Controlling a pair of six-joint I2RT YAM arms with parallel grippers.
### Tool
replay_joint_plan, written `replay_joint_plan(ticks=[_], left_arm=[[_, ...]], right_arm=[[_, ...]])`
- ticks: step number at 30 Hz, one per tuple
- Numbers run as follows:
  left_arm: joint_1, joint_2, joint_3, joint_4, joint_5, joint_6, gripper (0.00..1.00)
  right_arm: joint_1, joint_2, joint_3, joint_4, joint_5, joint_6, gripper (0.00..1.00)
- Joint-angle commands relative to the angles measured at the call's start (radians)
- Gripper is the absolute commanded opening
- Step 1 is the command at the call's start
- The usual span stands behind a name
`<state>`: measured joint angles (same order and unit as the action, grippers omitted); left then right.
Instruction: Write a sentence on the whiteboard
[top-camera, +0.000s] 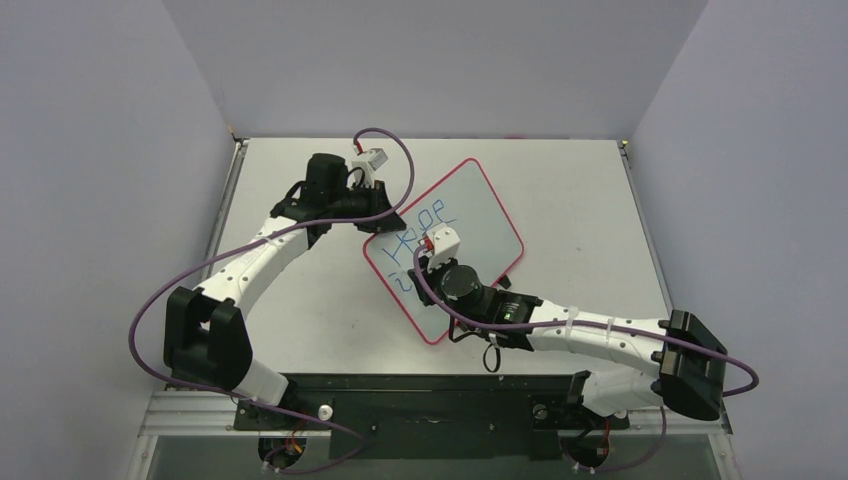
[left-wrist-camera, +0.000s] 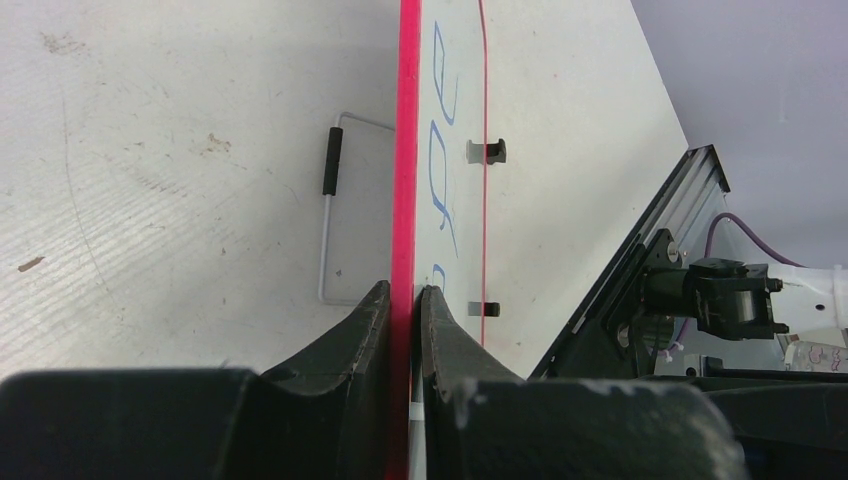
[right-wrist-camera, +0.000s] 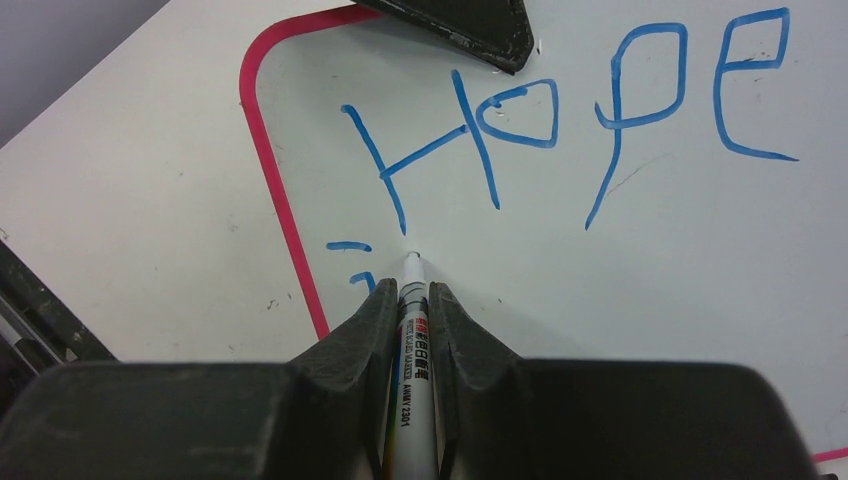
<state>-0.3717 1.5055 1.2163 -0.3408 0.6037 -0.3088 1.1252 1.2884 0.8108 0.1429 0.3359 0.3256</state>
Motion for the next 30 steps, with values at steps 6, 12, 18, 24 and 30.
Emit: replay_joint_plan(ticks=[6, 12, 18, 24, 30], left_arm=[[0.011, -0.043, 0.003, 0.034, -0.107, 0.053, 0.0], [0.011, -0.043, 0.004, 0.036, -0.105, 0.053, 0.0], [0.01, -0.042, 0.003, 0.036, -0.104, 0.053, 0.0], [0.011, -0.041, 0.004, 0.036, -0.105, 0.053, 0.0], [0.011, -0.041, 0.004, 0.036, -0.105, 0.053, 0.0]], right_arm=[[-0.007, 0.002, -0.051, 0.046, -0.013, 0.029, 0.0], [-0.006, -0.036, -0.107, 0.027, -0.007, 0.047, 0.0], [-0.003, -0.072, -0.137, 0.007, -0.004, 0.059, 0.0], [0.001, -0.077, -0.124, 0.004, 0.0, 0.058, 0.0], [0.001, -0.063, -0.078, -0.004, 0.007, 0.043, 0.0]])
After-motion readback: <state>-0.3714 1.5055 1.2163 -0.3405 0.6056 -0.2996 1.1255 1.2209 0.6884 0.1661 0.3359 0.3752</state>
